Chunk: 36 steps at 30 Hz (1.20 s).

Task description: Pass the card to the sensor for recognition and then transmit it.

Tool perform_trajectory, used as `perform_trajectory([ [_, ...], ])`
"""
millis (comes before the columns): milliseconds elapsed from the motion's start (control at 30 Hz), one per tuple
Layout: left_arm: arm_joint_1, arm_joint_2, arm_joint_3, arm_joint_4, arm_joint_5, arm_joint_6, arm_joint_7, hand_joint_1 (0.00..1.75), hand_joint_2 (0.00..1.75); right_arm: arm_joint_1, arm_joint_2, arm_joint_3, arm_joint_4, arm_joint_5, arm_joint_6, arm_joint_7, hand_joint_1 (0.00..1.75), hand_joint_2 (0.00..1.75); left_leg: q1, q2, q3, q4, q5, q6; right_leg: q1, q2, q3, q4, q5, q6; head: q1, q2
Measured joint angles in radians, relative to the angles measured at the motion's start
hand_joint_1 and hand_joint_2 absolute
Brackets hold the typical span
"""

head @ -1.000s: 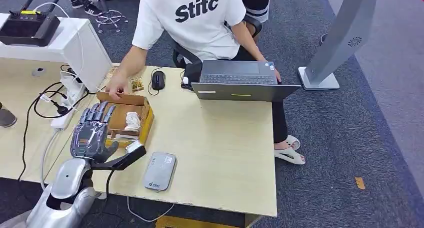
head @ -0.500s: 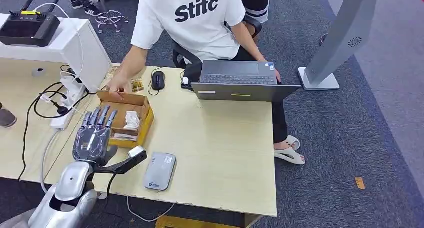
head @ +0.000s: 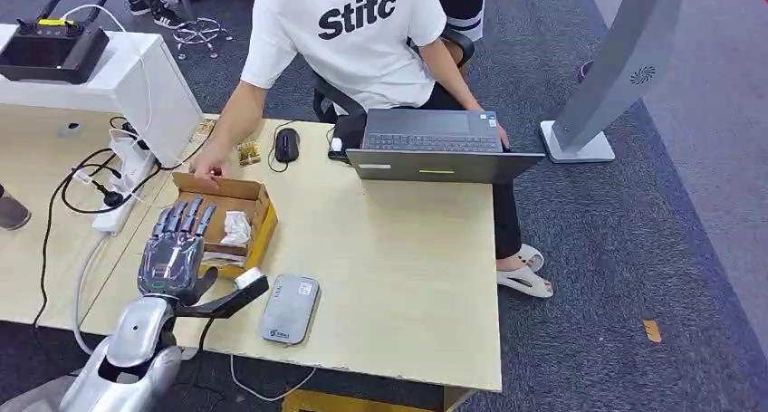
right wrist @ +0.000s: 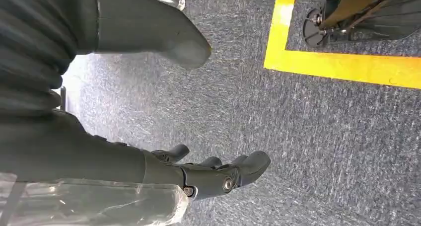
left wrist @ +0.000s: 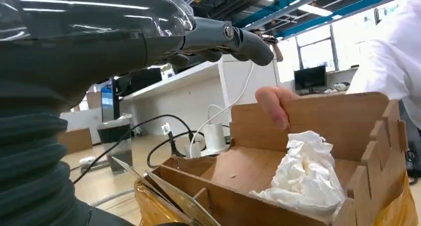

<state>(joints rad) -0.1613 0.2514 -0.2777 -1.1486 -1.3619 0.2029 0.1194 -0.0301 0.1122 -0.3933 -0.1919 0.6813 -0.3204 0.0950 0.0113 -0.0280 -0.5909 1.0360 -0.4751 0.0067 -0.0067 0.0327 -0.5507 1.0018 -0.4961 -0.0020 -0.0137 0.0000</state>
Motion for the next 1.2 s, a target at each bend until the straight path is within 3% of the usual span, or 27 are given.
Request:
perform_trajectory([
  [333, 0.000, -0.012, 0.008, 0.036, 0.002, 0.020, 0.000, 0.00, 1.75, 0.000, 0.000, 0.000, 0.000, 0.004, -0.002, 0.000, 0.00, 1.75, 0.000, 0.000, 0.000, 0.000, 0.000, 0.000, 0.000, 0.000, 0.000, 0.000, 0.000, 0.000, 0.000, 0.000],
  [367, 0.000, -0.014, 0.010, 0.039, 0.002, 0.020, 0.000, 0.14, 1.75, 0.000, 0.000, 0.000, 0.000, 0.004, -0.002, 0.000, 0.00, 1.75, 0.000, 0.000, 0.000, 0.000, 0.000, 0.000, 0.000, 0.000, 0.000, 0.000, 0.000, 0.000, 0.000, 0.000],
  [400, 0.001, -0.015, 0.013, 0.042, 0.003, 0.020, 0.000, 1.38, 1.75, 0.000, 0.000, 0.000, 0.000, 0.004, -0.002, 0.000, 0.00, 1.75, 0.000, 0.000, 0.000, 0.000, 0.000, 0.000, 0.000, 0.000, 0.000, 0.000, 0.000, 0.000, 0.000, 0.000],
  [433, 0.000, -0.016, 0.014, 0.044, 0.003, 0.020, -0.002, 1.66, 1.75, 0.000, 0.000, 0.000, 0.000, 0.005, -0.002, 0.000, 0.00, 1.75, 0.000, 0.000, 0.000, 0.000, 0.000, 0.000, 0.000, 0.000, 0.000, 0.000, 0.000, 0.000, 0.000, 0.000],
  [467, 0.000, -0.017, 0.016, 0.047, 0.004, 0.020, -0.003, 1.75, 1.75, 0.000, 0.000, 0.000, 0.000, 0.005, -0.002, 0.000, 0.00, 1.75, 0.000, 0.000, 0.000, 0.000, 0.000, 0.000, 0.000, 0.000, 0.000, 0.000, 0.000, 0.000, 0.000, 0.000],
  [1200, 0.002, -0.032, 0.039, 0.066, 0.019, 0.015, -0.026, 1.75, 1.75, 0.000, 0.000, -0.003, 0.000, 0.010, -0.002, 0.001, 0.00, 1.75, 0.000, 0.000, 0.000, 0.000, 0.000, 0.000, 0.000, 0.000, 0.000, 0.000, 0.000, 0.000, 0.000, 0.000],
])
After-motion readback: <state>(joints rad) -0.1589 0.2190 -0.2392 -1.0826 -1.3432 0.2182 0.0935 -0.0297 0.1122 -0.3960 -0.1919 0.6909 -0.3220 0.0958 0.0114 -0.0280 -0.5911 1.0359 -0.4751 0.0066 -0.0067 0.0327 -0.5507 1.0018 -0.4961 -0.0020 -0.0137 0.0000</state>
